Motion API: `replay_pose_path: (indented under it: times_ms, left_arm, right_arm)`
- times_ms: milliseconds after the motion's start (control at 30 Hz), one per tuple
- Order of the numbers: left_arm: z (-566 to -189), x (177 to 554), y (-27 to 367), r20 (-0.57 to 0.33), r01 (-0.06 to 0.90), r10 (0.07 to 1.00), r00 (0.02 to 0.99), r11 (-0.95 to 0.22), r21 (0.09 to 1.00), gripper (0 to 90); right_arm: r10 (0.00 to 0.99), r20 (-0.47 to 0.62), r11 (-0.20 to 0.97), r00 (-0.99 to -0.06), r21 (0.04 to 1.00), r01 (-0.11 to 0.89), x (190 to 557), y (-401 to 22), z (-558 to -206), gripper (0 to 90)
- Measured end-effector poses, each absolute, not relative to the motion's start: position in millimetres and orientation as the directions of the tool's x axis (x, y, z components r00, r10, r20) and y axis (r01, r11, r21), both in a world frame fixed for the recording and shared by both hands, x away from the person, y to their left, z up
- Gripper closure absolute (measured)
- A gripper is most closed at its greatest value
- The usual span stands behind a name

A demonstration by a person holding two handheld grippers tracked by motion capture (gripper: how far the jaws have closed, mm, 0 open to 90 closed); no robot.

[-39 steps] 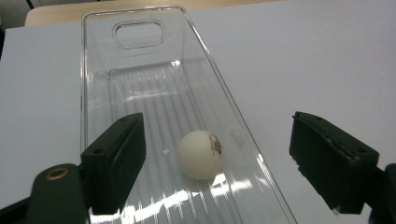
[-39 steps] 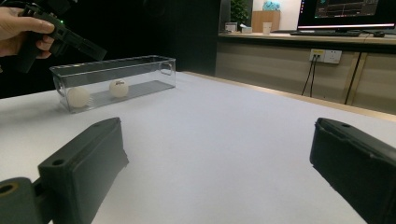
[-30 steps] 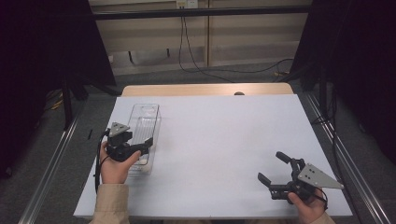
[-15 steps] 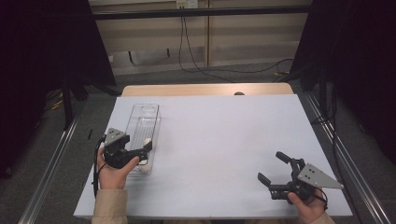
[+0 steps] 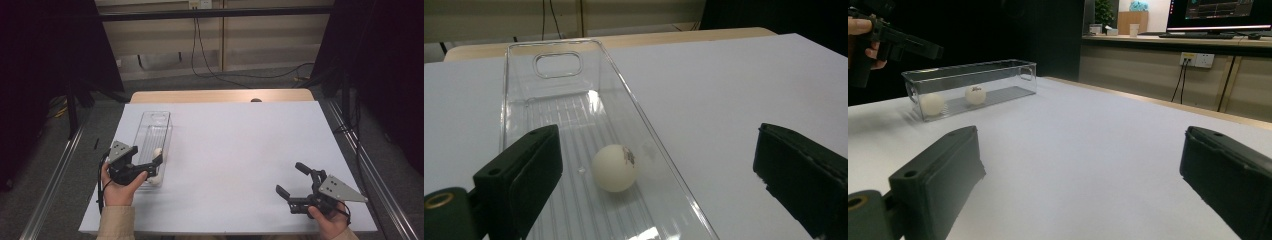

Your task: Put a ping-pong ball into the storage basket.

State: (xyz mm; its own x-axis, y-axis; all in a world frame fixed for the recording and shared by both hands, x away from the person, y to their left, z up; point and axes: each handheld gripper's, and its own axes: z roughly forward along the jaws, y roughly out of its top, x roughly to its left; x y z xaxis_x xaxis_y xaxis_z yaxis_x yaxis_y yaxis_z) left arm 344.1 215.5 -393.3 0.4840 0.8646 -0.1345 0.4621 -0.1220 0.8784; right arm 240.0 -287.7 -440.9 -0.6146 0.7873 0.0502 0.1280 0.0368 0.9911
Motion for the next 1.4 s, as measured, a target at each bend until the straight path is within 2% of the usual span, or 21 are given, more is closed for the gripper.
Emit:
replay_pose_path:
  times_ms: [333,1400]
  left_arm:
    - [-395.2,335.9,216.0,-0.113,0.401,0.847,0.519,-0.124,0.908,4.4]
    - [-409.9,314.3,230.8,-0.123,0.356,0.830,0.544,-0.095,0.930,4.1]
  right_arm:
    - [0.786,0.049,0.038,-0.616,0.991,0.127,240.0,-287.5,-440.7,2.6]
    - [0.786,0.044,0.040,-0.617,0.992,0.122,239.9,-287.3,-440.0,2.6]
